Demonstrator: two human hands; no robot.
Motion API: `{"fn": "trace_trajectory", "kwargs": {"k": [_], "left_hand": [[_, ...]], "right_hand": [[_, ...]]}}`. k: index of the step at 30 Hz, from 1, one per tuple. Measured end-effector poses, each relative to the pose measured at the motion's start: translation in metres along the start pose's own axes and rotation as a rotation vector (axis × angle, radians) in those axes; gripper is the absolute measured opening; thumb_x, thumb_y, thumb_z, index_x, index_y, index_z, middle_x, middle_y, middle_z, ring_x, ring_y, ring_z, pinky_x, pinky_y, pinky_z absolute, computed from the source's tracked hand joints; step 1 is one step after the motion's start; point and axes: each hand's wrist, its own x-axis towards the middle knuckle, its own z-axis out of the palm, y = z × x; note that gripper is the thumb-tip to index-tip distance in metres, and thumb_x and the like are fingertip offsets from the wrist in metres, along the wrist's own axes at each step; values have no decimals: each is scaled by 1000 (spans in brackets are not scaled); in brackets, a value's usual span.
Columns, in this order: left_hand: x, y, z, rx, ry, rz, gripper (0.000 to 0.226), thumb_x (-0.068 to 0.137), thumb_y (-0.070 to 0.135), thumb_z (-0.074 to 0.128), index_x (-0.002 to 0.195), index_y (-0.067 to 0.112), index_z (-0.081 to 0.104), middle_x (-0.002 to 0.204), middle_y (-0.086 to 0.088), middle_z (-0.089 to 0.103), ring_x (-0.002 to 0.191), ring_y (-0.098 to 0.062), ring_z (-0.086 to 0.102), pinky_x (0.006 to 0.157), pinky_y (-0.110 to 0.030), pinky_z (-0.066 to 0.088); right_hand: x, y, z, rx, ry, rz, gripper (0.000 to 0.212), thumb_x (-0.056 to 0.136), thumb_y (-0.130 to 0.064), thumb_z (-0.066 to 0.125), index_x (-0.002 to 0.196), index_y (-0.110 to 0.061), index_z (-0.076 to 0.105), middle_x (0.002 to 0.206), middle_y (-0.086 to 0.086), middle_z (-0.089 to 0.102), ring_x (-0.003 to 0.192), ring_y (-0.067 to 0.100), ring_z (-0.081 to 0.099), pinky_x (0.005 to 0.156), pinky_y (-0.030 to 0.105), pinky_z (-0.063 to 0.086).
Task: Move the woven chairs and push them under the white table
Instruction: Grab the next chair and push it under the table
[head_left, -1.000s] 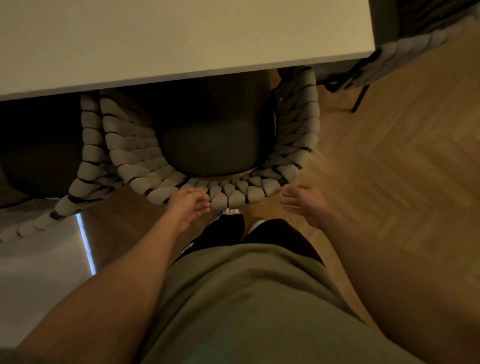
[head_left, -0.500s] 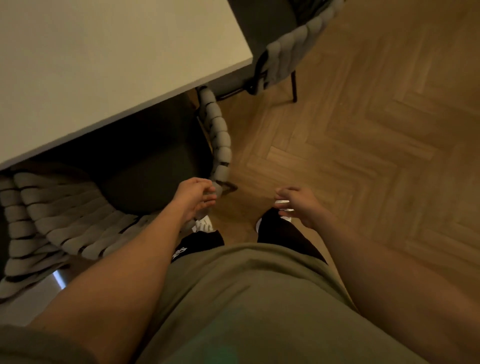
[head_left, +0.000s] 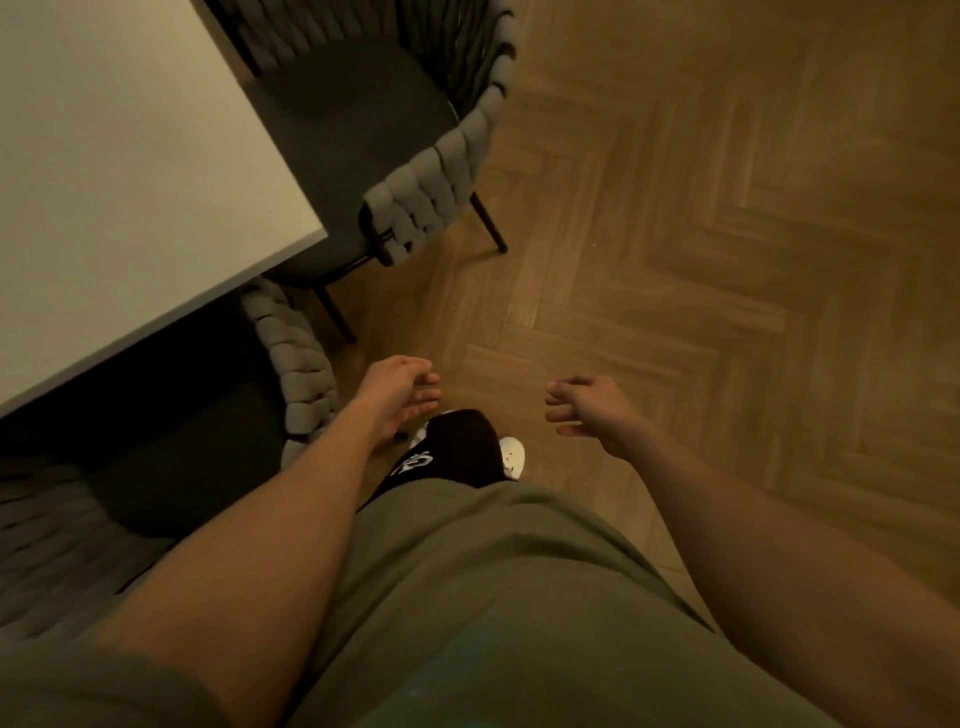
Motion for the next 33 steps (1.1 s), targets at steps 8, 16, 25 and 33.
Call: {"fn": "trace_trajectory", "kwargs": {"k": [8, 16, 25, 33], "left_hand": [[45, 70, 59, -10, 9, 2, 17, 101, 14, 54, 116, 8, 61, 94, -8, 64, 84, -23, 65, 73, -35, 57], [108, 173, 109, 50, 24, -28, 15, 101, 14, 54, 112, 8, 61, 99, -12, 64, 82, -23, 65, 70, -33, 57], [152, 302, 151, 257, 12, 41, 10, 101, 15, 53, 102, 13, 63, 98, -10, 68, 79, -20, 67, 77, -36, 59], [201, 400, 187, 160, 112, 33, 17, 101, 11, 52, 113, 4, 62, 97, -12, 65, 75, -18, 62, 75, -33, 57]], "right_hand": [[49, -72, -62, -34, -10, -4, 17, 99, -23, 63, 114, -15, 61, 106, 6, 71, 87, 17, 70, 82, 39, 59], [123, -195, -130, -212, 7, 1, 21, 100, -21, 61, 118, -11, 64, 112, 7, 71, 88, 17, 69, 81, 37, 59], [183, -331, -191, -299, -9, -28, 11, 100, -23, 62, 109, -18, 65, 110, 5, 70, 100, 22, 71, 82, 37, 60], [269, -443, -237, -402, -91, -28, 19, 97, -20, 64, 115, -12, 65, 112, 11, 70, 94, 22, 70, 69, 30, 55]]}}
